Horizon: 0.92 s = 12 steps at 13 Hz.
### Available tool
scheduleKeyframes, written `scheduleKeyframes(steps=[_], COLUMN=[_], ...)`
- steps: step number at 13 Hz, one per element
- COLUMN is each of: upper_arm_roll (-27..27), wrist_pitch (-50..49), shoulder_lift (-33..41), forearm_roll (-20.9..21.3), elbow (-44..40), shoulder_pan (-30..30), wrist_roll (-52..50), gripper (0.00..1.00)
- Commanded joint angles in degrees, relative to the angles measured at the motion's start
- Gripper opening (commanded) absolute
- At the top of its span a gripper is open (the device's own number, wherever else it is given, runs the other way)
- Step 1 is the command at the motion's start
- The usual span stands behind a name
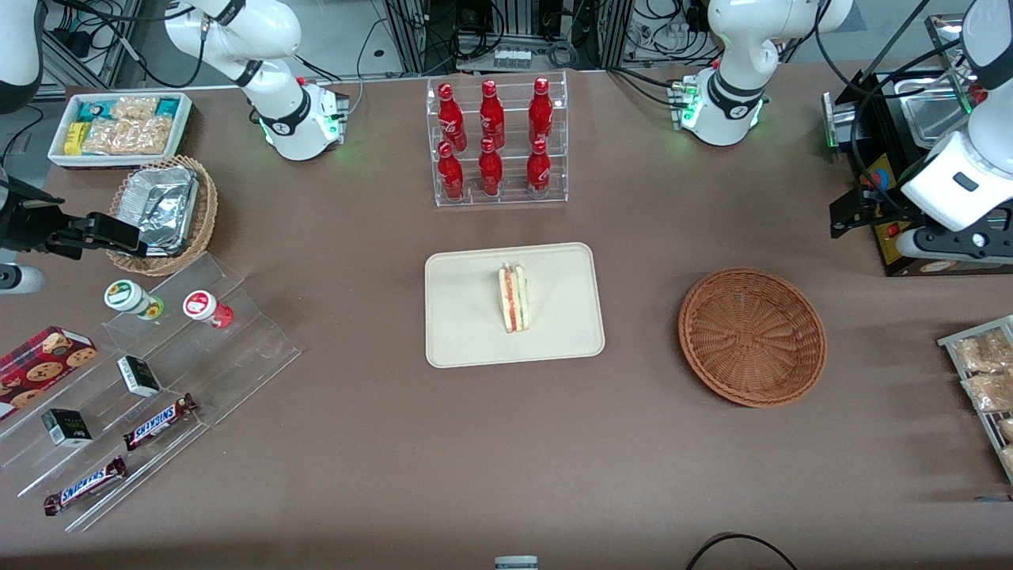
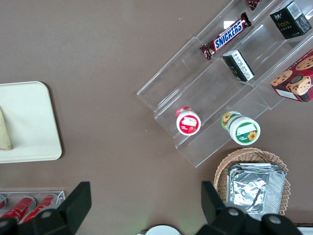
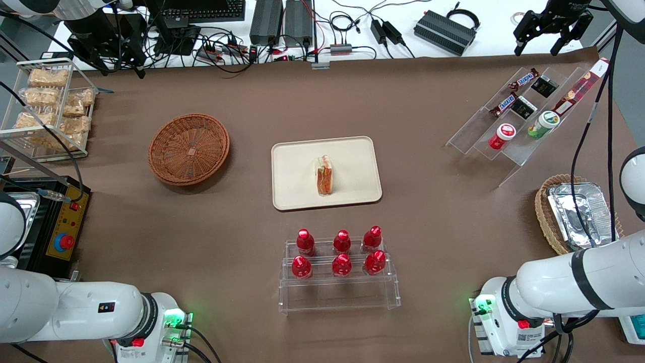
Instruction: Place sandwich from basket to tray
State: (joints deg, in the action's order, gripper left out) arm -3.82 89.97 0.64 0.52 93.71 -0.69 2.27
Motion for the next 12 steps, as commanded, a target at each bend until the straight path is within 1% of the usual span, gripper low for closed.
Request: scheduleKeyframes(steps=[1,3,5,7,9,12], upper_arm_roll=[-0.05,0.13,0.21,0.30,2.75,3.55], wrist_pitch=[0.03,0.29,-0.06,-0.15,-0.23,-0.50], shoulder_lift=[-0.63,-0.99,-1.34,-1.43,-1.34,-1.34], forearm_roll=[-0.35,0.09,2.89,2.91,2.38,2.29], elbow=[-2.55,-3.53,-4.32,-4.24,-4.06,-3.71], shoulder_pan=[-1.85,-2.73,-4.49,-4.50,-4.50,-4.58], wrist_roll=[0.28,0.28,-0.16,-0.69,-0.43,-0.86], gripper=[1.00,1.00,1.00,1.00,1.00,1.00])
